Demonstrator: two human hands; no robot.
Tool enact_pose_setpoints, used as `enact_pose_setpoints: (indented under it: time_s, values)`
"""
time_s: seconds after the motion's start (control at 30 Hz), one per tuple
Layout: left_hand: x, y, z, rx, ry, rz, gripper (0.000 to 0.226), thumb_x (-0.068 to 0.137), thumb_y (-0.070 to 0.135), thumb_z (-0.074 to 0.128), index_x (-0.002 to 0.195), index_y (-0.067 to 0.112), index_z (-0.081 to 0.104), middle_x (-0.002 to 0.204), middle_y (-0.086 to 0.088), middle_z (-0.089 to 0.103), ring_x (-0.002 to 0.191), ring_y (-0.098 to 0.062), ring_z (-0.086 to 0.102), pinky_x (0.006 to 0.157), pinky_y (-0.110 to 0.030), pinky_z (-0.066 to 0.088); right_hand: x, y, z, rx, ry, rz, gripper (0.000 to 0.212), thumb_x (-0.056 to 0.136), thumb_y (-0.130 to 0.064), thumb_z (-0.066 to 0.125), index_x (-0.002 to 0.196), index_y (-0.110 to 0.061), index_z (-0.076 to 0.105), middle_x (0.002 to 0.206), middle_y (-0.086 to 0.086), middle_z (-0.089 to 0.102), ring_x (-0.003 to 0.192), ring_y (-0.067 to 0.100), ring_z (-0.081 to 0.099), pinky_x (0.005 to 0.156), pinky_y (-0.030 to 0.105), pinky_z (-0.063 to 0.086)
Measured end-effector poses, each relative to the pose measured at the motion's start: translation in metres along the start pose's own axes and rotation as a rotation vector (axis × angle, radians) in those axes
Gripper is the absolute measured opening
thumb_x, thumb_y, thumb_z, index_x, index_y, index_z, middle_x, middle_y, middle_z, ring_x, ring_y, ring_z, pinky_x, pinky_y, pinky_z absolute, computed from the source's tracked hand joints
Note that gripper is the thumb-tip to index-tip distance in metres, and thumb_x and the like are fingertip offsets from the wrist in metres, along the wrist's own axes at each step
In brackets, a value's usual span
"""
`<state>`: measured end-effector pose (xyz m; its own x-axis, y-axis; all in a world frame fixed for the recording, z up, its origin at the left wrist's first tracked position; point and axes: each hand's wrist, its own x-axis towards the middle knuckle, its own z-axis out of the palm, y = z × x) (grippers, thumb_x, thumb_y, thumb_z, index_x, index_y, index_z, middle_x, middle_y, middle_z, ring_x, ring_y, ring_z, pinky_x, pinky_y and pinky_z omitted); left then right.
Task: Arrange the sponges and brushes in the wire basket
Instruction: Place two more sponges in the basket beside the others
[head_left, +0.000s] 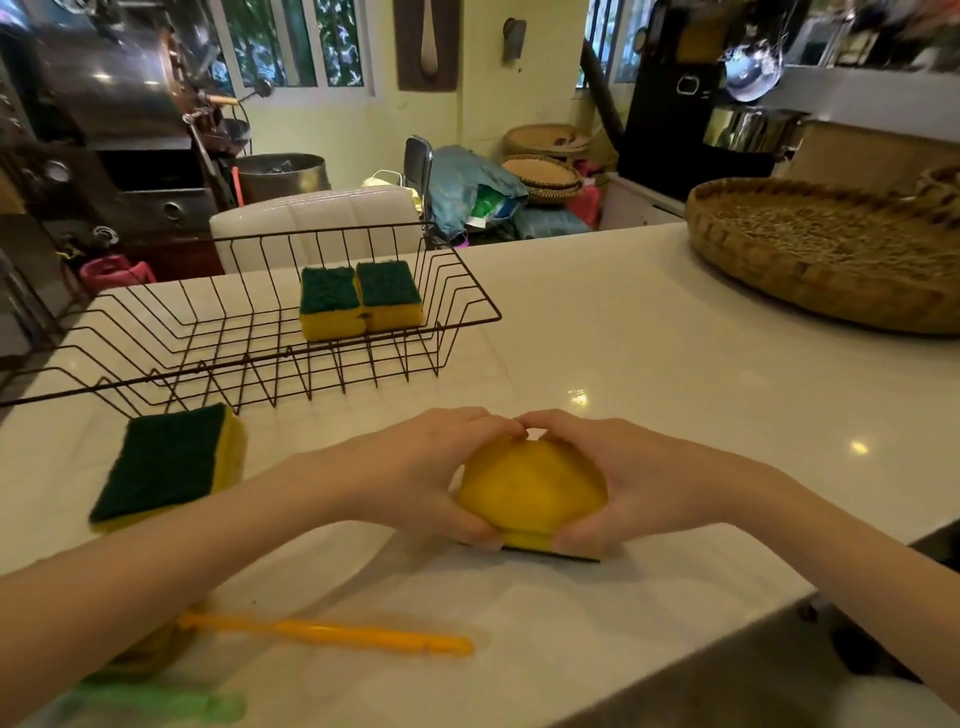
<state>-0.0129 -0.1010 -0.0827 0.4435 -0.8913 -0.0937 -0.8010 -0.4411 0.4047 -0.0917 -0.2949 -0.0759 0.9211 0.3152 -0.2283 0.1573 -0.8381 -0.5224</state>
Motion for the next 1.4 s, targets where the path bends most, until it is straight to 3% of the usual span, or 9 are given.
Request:
enact_pose_setpoints:
  time_s: [0.17, 0.3, 0.43, 0.6, 0.77, 0.93, 1.07, 1.23, 1.4]
  values:
    - [-0.010, -0.016, -0.018, -0.134, 0.063, -0.102, 0.076, 0.062, 0.051, 0.072, 0.127, 0.037, 0.036, 0.123, 0.013, 0.047, 0.104, -0.002, 0.044, 0.081, -0.011, 0.042, 0.025, -0.008, -0.015, 0.064, 0.037, -0.041, 0.067, 0.071, -0.042, 0.070, 0.124, -0.045, 0.030, 0.117, -0.012, 0.043, 0.098, 0.007, 0.047, 0.069, 0.014, 0.040]
    - [-0.023, -0.030, -0.031, -0.325, 0.049, -0.214, 0.062, 0.061, 0.050, 0.070, 0.116, 0.043, 0.041, 0.112, 0.018, 0.050, 0.102, -0.002, 0.050, 0.080, -0.015, 0.047, 0.048, -0.019, -0.021, 0.136, 0.068, -0.111, 0.046, 0.074, -0.039, 0.068, 0.112, -0.042, 0.044, 0.114, -0.012, 0.050, 0.099, 0.007, 0.048, 0.074, 0.018, 0.044]
    - [-0.042, -0.048, -0.043, -0.624, 0.054, -0.329, 0.046, 0.056, 0.055, 0.067, 0.100, 0.046, 0.055, 0.102, 0.023, 0.061, 0.090, 0.004, 0.060, 0.069, -0.011, 0.047, 0.072, -0.032, -0.025, 0.269, 0.104, -0.162, 0.032, 0.069, -0.050, 0.059, 0.099, -0.039, 0.056, 0.102, -0.013, 0.057, 0.092, 0.006, 0.054, 0.069, 0.016, 0.043]
    - [-0.060, -0.079, -0.052, -0.884, 0.131, -0.546, 0.048, 0.048, 0.053, 0.066, 0.089, 0.031, 0.061, 0.090, 0.003, 0.073, 0.082, -0.010, 0.069, 0.063, -0.018, 0.055, 0.100, -0.042, -0.016, 0.562, -0.087, -0.075, 0.051, 0.064, -0.061, 0.047, 0.104, -0.031, 0.056, 0.109, 0.005, 0.063, 0.100, 0.019, 0.060, 0.078, 0.031, 0.055]
    - [-0.070, -0.101, -0.048, -1.004, 0.193, -0.691, 0.054, 0.056, 0.052, 0.065, 0.101, 0.024, 0.057, 0.082, -0.007, 0.075, 0.081, -0.029, 0.070, 0.058, -0.030, 0.058, 0.120, -0.048, -0.006, 0.600, -0.165, -0.097, 0.063, 0.056, -0.059, 0.063, 0.111, -0.031, 0.052, 0.113, 0.002, 0.062, 0.101, 0.019, 0.061, 0.073, 0.030, 0.056]
    - [-0.070, -0.100, -0.046, -1.020, 0.226, -0.830, 0.027, 0.083, 0.048, 0.047, 0.093, 0.024, 0.051, 0.096, -0.012, 0.064, 0.070, -0.033, 0.071, 0.047, -0.031, 0.056, 0.136, -0.049, 0.002, 0.578, -0.090, 0.009, 0.048, 0.049, -0.062, 0.060, 0.088, -0.034, 0.056, 0.093, -0.004, 0.066, 0.085, 0.014, 0.064, 0.060, 0.019, 0.054]
    - [-0.068, -0.093, -0.047, -0.958, 0.218, -0.830, 0.048, 0.079, 0.052, 0.051, 0.119, 0.026, 0.041, 0.108, -0.007, 0.057, 0.069, -0.032, 0.071, 0.049, -0.030, 0.056, 0.147, -0.044, 0.006, 0.522, -0.024, 0.139, 0.041, 0.067, -0.060, 0.059, 0.088, -0.024, 0.061, 0.085, 0.000, 0.065, 0.078, 0.014, 0.060, 0.058, 0.021, 0.048]
    - [-0.062, -0.084, -0.045, -0.686, 0.207, -0.803, 0.064, 0.078, 0.033, 0.063, 0.132, 0.023, 0.032, 0.135, -0.011, 0.043, 0.067, -0.018, 0.071, 0.051, -0.025, 0.057, 0.150, -0.039, 0.006, 0.498, -0.021, 0.221, 0.050, 0.067, -0.060, 0.062, 0.092, -0.016, 0.060, 0.081, 0.006, 0.064, 0.067, 0.016, 0.059, 0.047, 0.021, 0.044]
    - [-0.057, -0.083, -0.045, -0.595, 0.202, -0.757, 0.059, 0.078, 0.034, 0.062, 0.130, 0.023, 0.036, 0.110, 0.000, 0.047, 0.073, -0.018, 0.068, 0.047, -0.022, 0.055, 0.147, -0.036, 0.003, 0.337, 0.009, 0.191, 0.045, 0.069, -0.060, 0.059, 0.080, -0.017, 0.058, 0.064, 0.001, 0.060, 0.052, 0.012, 0.059, 0.042, 0.018, 0.044]
